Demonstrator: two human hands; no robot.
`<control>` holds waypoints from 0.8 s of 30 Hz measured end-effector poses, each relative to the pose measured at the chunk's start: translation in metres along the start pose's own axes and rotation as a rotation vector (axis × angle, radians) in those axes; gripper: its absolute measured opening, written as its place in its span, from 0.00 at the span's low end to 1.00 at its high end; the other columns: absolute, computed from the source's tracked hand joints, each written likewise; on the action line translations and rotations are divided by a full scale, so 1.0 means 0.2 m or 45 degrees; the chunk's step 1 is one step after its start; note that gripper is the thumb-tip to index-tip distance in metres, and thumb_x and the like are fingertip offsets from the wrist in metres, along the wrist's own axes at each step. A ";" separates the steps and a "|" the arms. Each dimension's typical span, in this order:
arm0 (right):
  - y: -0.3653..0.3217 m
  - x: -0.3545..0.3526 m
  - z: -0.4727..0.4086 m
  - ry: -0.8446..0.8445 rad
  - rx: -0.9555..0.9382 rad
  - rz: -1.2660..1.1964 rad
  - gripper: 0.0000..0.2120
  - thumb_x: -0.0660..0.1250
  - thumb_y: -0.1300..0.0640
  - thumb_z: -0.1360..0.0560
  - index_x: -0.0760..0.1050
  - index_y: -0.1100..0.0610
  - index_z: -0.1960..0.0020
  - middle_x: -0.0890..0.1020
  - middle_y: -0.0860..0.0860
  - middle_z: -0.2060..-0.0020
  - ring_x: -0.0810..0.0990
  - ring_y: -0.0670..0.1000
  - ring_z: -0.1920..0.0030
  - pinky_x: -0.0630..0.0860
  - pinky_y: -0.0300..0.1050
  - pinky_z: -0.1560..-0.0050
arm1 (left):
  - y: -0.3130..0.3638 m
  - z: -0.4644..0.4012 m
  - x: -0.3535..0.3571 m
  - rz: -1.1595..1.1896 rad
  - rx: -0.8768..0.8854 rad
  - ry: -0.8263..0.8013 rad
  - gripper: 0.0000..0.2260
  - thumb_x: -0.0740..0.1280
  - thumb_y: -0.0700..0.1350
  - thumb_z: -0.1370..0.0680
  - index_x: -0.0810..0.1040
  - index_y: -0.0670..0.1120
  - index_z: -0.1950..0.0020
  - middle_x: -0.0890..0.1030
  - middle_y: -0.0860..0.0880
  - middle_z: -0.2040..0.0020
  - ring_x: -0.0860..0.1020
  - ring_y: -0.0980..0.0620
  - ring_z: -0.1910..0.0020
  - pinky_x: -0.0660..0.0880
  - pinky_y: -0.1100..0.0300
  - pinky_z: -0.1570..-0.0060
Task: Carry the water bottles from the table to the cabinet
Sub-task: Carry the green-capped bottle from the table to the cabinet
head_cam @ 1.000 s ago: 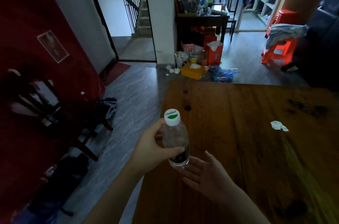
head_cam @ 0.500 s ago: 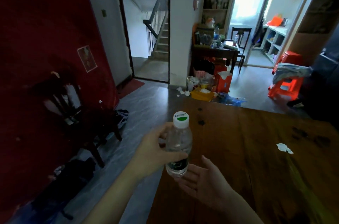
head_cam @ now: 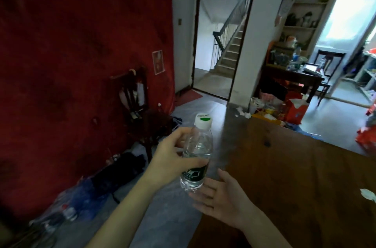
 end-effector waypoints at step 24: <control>0.64 0.89 -0.02 -0.731 0.516 0.857 0.29 0.59 0.41 0.22 0.78 0.67 0.42 0.83 0.66 0.48 0.82 0.63 0.51 0.74 0.54 0.50 | 0.22 1.29 -0.49 -0.283 -0.420 1.195 0.28 0.82 0.36 0.33 0.80 0.51 0.37 0.87 0.52 0.47 0.85 0.54 0.46 0.80 0.61 0.46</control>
Point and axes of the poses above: each hand's wrist, its own z-axis away from the middle knuckle, its own x-axis out of the palm, y = z × x, the point moved 1 cm from there along -z, towards the middle knuckle
